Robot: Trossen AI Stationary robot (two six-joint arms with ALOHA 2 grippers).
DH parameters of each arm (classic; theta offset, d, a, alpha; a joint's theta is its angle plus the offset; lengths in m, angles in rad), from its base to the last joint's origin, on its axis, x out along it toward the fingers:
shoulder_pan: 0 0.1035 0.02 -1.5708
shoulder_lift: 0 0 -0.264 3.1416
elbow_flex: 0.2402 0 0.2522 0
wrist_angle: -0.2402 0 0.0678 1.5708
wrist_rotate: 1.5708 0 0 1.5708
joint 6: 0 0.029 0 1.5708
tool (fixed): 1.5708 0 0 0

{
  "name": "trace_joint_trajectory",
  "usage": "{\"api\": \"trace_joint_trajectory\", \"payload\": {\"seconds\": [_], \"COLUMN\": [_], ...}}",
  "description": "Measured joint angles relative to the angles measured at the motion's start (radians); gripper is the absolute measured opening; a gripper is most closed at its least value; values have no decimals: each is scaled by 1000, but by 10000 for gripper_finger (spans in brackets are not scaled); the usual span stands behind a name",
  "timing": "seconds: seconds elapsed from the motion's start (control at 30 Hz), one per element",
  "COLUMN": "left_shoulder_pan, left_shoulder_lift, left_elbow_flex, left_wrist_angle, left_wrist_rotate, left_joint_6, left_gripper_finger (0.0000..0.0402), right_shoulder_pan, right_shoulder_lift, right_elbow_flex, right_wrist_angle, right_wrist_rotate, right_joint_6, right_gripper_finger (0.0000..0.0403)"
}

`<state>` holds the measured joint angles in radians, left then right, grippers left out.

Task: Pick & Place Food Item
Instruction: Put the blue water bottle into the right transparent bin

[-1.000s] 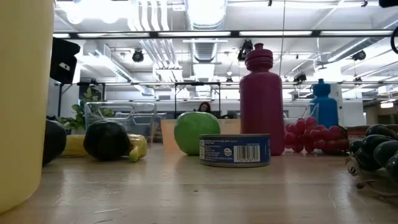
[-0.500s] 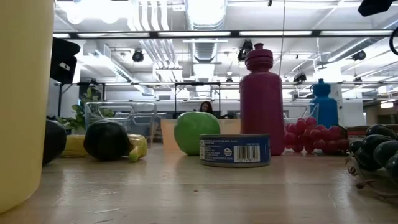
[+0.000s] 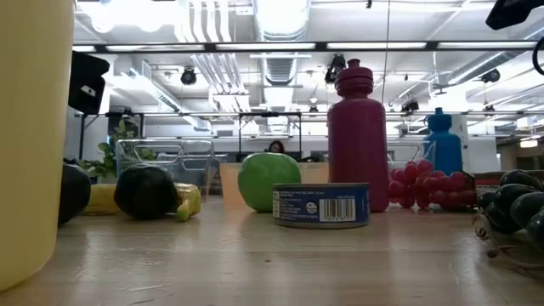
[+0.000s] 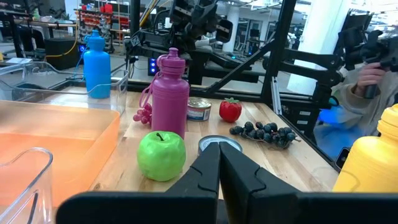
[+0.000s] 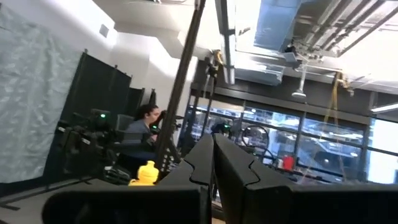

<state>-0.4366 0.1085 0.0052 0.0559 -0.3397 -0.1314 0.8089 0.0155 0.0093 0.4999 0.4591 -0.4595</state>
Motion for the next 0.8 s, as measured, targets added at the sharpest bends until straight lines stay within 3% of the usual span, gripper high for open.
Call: {"api": "trace_joint_trajectory", "payload": {"seconds": [0.13, 0.8], "left_shoulder_pan": [0, 0], "left_shoulder_lift": [0, 0], "left_elbow_flex": [0, 0], "left_wrist_angle": [0, 0], "left_wrist_rotate": [0, 0], "left_joint_6": [0, 0], "left_gripper_finger": [10, 10], "right_shoulder_pan": [0, -1], "right_shoulder_lift": [0, 0], "right_elbow_flex": [0, 16], "right_wrist_angle": [0, 164], "right_wrist_rotate": [67, 68], "right_joint_6": [-19, -98], "right_gripper_finger": [8, 8]}}
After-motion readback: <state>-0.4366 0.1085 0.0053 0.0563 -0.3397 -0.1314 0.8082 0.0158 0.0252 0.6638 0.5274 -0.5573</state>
